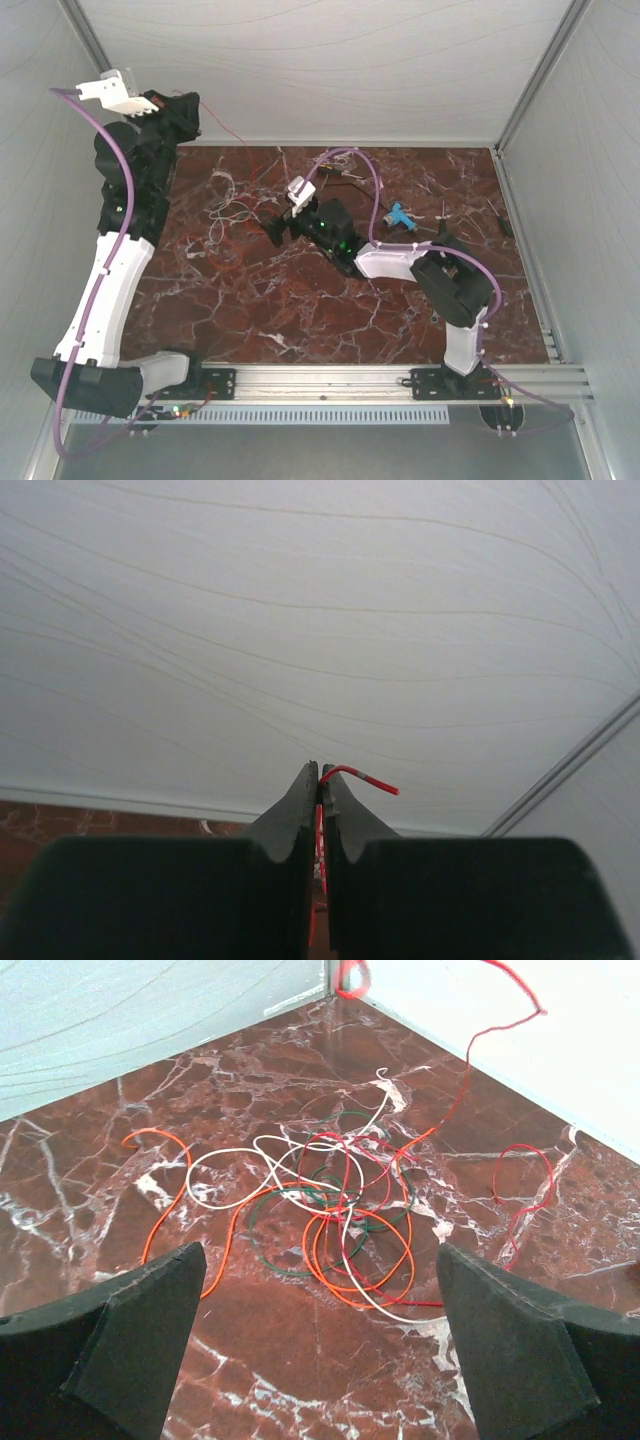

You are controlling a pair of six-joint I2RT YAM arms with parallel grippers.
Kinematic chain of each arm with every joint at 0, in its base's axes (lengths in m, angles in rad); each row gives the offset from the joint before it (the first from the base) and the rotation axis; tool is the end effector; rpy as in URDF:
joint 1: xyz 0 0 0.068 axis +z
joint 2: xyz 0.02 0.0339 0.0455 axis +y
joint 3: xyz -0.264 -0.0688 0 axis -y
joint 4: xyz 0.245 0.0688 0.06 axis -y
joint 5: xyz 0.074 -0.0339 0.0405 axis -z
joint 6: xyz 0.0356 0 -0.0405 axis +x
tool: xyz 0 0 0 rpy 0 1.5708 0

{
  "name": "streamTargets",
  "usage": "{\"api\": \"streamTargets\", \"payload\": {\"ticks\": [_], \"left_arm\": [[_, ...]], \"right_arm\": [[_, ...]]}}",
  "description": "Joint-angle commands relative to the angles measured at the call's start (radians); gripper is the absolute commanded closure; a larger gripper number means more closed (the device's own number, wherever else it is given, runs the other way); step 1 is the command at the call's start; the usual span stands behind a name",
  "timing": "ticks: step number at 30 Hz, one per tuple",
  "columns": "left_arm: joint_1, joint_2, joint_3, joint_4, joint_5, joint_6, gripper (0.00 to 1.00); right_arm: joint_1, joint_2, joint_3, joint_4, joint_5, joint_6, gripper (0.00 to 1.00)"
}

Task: Zip-tie the wires
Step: Straighten the cable at the center of the board.

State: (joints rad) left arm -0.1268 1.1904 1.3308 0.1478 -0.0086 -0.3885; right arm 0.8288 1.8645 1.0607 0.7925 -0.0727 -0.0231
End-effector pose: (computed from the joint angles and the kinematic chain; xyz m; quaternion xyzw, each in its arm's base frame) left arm 0.2592 -0.0327 0.4835 -0.0815 0.5927 -0.2017 0.7755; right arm 0.2813 0.3107 0.2302 -0.3169 0.6366 0.2992 0.6363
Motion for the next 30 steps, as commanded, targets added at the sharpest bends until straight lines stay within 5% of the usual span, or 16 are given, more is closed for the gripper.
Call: {"api": "streamTargets", "payload": {"ticks": [1,11,22,24,28,30], "left_arm": [[0.0,-0.012,0.098,0.047,0.064,0.004,1.0],[0.0,0.071,0.428,0.003,0.17,-0.119,1.0],[0.0,0.069,0.519,0.003,0.232,-0.205,1.0],[0.0,0.064,0.522,-0.006,0.23,-0.196,1.0],[0.0,0.053,0.524,-0.011,0.219,-0.174,1.0],[0.0,0.05,0.524,-0.011,0.215,-0.164,1.0]], "right_arm": [[-0.01,0.061,0.082,0.077,0.03,0.02,0.02],[-0.03,0.147,0.143,0.258,0.071,0.08,0.02],[-0.035,0.302,0.295,0.369,-0.004,0.019,0.02],[-0.035,0.325,0.315,0.37,0.006,0.02,0.13],[-0.035,0.328,0.283,0.425,0.002,0.032,0.81],[-0.035,0.321,0.253,0.463,0.011,0.038,0.98]]}}
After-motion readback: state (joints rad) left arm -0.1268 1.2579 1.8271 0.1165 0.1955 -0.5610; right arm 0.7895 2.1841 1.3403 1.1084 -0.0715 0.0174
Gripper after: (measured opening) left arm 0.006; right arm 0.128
